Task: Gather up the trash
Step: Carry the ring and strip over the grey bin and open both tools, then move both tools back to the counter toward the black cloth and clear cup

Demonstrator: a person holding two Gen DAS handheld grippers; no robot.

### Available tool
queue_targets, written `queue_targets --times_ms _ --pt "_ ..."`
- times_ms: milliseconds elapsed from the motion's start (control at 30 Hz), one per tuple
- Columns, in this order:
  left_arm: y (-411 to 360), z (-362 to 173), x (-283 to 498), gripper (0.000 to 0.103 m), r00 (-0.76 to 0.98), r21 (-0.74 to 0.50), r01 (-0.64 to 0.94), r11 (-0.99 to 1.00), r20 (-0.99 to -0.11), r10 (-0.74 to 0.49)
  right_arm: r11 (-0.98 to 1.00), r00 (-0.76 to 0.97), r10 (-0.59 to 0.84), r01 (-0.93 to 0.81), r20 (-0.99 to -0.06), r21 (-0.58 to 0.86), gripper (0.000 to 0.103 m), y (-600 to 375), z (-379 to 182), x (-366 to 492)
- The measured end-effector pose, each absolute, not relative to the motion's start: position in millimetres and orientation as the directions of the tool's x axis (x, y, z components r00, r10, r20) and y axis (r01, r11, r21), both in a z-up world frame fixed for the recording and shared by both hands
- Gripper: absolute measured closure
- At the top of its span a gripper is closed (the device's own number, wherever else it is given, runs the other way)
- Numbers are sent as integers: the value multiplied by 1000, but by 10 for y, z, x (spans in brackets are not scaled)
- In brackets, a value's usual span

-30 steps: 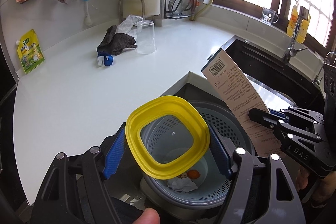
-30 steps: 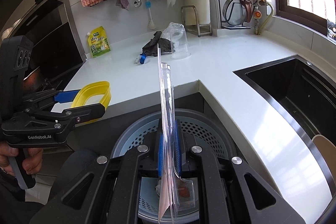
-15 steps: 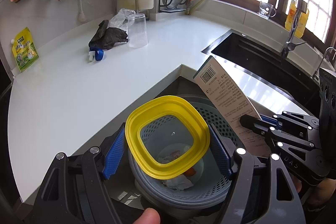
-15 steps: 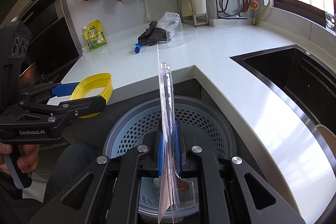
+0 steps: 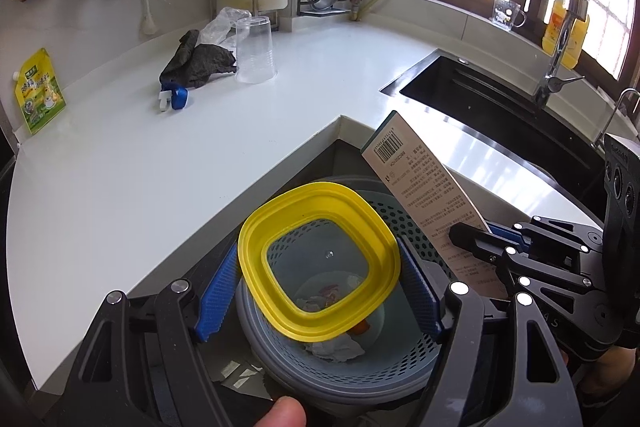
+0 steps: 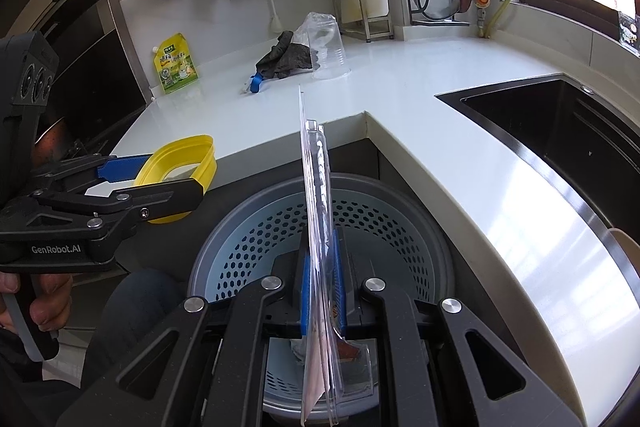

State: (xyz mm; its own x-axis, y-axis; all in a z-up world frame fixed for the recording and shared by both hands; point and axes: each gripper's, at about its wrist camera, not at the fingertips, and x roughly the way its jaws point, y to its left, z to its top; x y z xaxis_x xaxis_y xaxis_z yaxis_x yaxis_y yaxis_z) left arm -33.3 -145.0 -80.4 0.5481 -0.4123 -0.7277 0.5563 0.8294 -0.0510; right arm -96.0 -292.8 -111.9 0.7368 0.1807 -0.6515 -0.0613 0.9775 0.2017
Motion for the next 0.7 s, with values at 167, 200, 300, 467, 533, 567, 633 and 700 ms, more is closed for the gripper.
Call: queue_targets --times_ms 167,200,300,467,533,567,633,700 --pt "-1458 -853 -287 24 541 -61 540 839 -739 -402 978 731 179 -58 -658 201 78 -2929 -1163 -944" --pt "-1443 -869 -268 18 539 -66 533 844 -742 -399 980 737 167 -52 -655 192 64 -2928 -1160 -954" --pt "-1401 -891 -237 17 546 -69 514 855 -743 -388 982 742 160 -50 -651 184 61 -2941 -1153 -964" --pt "-1313 -891 -163 7 563 -76 476 876 -738 -370 983 748 149 -39 -647 182 55 -2993 -1138 -949" --pt "-1267 -878 -121 7 569 -91 458 885 -734 -370 982 752 149 -38 -642 183 52 -3002 -1119 -939" --pt "-1249 -874 -97 7 571 -94 451 887 -734 -368 983 752 149 -40 -642 182 51 -2998 -1109 -927" --pt "-1225 -863 -57 7 580 -86 439 894 -733 -355 983 755 152 -45 -638 180 48 -2995 -1084 -898" --pt "-1197 -846 -12 7 588 -79 431 899 -731 -346 984 760 147 -45 -633 173 45 -2991 -1052 -863"
